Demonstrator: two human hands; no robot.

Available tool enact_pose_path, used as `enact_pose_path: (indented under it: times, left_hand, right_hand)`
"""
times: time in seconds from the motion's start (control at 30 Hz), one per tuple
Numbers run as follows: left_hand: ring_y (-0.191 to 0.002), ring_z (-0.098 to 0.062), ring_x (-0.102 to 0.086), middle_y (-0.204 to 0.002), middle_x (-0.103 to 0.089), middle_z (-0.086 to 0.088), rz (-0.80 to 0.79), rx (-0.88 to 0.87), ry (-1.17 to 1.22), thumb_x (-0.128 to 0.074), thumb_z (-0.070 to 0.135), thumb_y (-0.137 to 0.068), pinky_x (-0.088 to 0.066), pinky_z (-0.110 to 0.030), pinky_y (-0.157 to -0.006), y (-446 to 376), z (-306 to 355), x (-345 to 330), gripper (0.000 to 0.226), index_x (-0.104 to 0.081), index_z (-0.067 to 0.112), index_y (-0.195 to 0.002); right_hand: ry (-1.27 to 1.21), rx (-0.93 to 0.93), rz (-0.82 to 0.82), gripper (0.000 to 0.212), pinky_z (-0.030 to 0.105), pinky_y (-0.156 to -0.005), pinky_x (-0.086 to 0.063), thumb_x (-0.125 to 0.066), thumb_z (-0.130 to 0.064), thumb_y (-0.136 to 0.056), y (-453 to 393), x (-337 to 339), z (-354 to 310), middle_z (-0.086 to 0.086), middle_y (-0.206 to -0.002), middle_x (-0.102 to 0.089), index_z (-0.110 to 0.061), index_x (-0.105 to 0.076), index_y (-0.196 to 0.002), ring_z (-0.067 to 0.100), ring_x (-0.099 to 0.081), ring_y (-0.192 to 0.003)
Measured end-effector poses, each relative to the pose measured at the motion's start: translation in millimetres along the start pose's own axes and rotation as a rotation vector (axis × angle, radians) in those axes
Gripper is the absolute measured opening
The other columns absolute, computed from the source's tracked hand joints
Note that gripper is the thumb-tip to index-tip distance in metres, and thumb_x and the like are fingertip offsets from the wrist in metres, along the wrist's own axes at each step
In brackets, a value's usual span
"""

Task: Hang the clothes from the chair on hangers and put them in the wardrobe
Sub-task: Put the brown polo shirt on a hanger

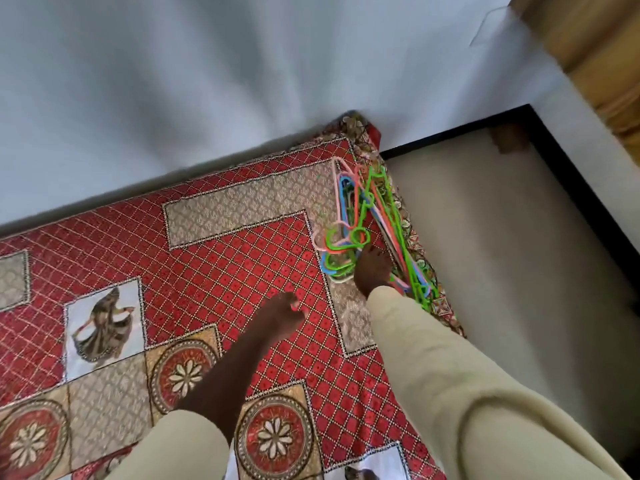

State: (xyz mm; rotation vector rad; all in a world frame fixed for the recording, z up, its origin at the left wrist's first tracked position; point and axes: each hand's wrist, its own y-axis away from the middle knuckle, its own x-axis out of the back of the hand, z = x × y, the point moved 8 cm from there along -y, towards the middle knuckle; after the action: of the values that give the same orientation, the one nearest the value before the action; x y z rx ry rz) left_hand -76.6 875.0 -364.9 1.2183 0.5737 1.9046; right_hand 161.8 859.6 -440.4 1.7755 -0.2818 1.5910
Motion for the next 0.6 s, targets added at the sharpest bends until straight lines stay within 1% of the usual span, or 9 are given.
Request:
enact_pose_path:
  times: [0.07, 0.13, 0.17, 0.23, 0.3, 0.37, 0.43, 0.53, 0.6]
  left_hand:
    - [-0.089, -0.023, -0.062, -0.132, -0.057, -0.015, 0.001, 0.009, -0.032, -0.059, 0.024, -0.097, -0.054, -0.031, -0.081, -2.8, -1.8, -0.8, 0.040, -0.053, 0.009, -0.133]
    - [-0.099, -0.028, -0.064, -0.131, -0.057, -0.017, 0.004, 0.008, -0.049, -0.059, 0.023, -0.096, -0.055, -0.037, -0.087, -3.3, -3.0, -0.2, 0.039, -0.054, 0.008, -0.131]
    - [-0.100, -0.030, -0.064, -0.132, -0.057, -0.018, 0.007, 0.006, -0.060, -0.058, 0.022, -0.096, -0.055, -0.036, -0.085, -0.6, -1.9, 1.1, 0.039, -0.054, 0.008, -0.132]
    - [-0.094, -0.030, -0.065, -0.133, -0.054, -0.019, 0.016, 0.003, -0.082, -0.056, 0.015, -0.096, -0.054, -0.031, -0.072, 7.9, 1.6, 6.9, 0.042, -0.050, 0.005, -0.136]
    - [-0.086, -0.029, -0.067, -0.130, -0.056, -0.020, 0.030, -0.005, -0.076, -0.055, 0.010, -0.095, -0.056, -0.034, -0.066, 17.2, 6.7, 13.0, 0.043, -0.047, 0.003, -0.137]
    - [-0.097, -0.030, -0.066, -0.133, -0.055, -0.017, 0.056, 0.000, -0.078, -0.056, 0.011, -0.094, -0.057, -0.038, -0.078, 34.3, 5.6, 21.4, 0.049, -0.045, 0.005, -0.141]
    - [-0.113, -0.031, -0.060, -0.141, -0.050, -0.015, 0.086, -0.006, -0.090, -0.056, 0.014, -0.093, -0.053, -0.041, -0.091, 57.1, 1.2, 27.1, 0.051, -0.044, 0.009, -0.142]
    - [-0.128, -0.032, -0.050, -0.146, -0.045, -0.015, 0.143, -0.037, -0.077, -0.051, 0.010, -0.094, -0.043, -0.042, -0.105, 103.0, -12.9, 33.9, 0.050, -0.044, 0.007, -0.143]
    - [-0.126, -0.033, -0.051, -0.136, -0.053, -0.018, 0.232, -0.083, -0.123, -0.048, 0.009, -0.092, -0.042, -0.041, -0.104, 142.2, -29.3, 41.2, 0.042, -0.050, 0.003, -0.134]
  right_hand:
    - [0.004, 0.052, -0.040, 0.044, 0.042, -0.099, -0.040, -0.036, -0.017, -0.101, 2.5, -13.6, 0.5, 0.025, -0.134, -0.049, 0.007, -0.034, -0.138, 0.037, -0.050, -0.120]
    - [-0.011, 0.066, -0.076, 0.047, 0.042, -0.099, -0.040, -0.038, -0.012, -0.098, 5.3, -15.9, 1.9, 0.027, -0.135, -0.046, 0.010, -0.031, -0.139, 0.039, -0.049, -0.121]
    - [-0.030, 0.061, -0.078, 0.049, 0.042, -0.098, -0.041, -0.039, -0.010, -0.096, 7.8, -12.4, 3.9, 0.027, -0.134, -0.046, 0.011, -0.031, -0.139, 0.040, -0.049, -0.120]
    - [-0.076, 0.077, -0.048, 0.052, 0.043, -0.097, -0.042, -0.043, -0.008, -0.091, 17.6, 1.9, 2.4, 0.028, -0.131, -0.048, 0.011, -0.033, -0.138, 0.039, -0.049, -0.118]
    - [-0.129, 0.174, 0.024, 0.054, 0.045, -0.096, -0.042, -0.048, 0.000, -0.085, 36.1, 22.9, -8.8, 0.029, -0.128, -0.050, 0.009, -0.038, -0.137, 0.041, -0.049, -0.115]
    - [-0.185, 0.291, 0.065, 0.052, 0.048, -0.096, -0.042, -0.052, 0.007, -0.078, 68.3, 47.6, -28.5, 0.030, -0.125, -0.052, 0.009, -0.047, -0.130, 0.044, -0.050, -0.115]
    - [-0.195, 0.367, 0.088, 0.045, 0.047, -0.093, -0.042, -0.055, 0.005, -0.075, 103.4, 67.2, -50.0, 0.026, -0.119, -0.057, 0.006, -0.055, -0.120, 0.043, -0.052, -0.112]
    - [-0.186, 0.398, 0.094, 0.041, 0.045, -0.091, -0.042, -0.057, 0.000, -0.073, 161.1, 86.5, -80.4, 0.021, -0.115, -0.061, 0.001, -0.060, -0.113, 0.039, -0.054, -0.110]
    - [-0.181, 0.430, 0.107, 0.036, 0.045, -0.090, -0.041, -0.055, -0.004, -0.071, 208.7, 101.1, -101.3, 0.019, -0.108, -0.063, -0.002, -0.064, -0.106, 0.038, -0.057, -0.106]
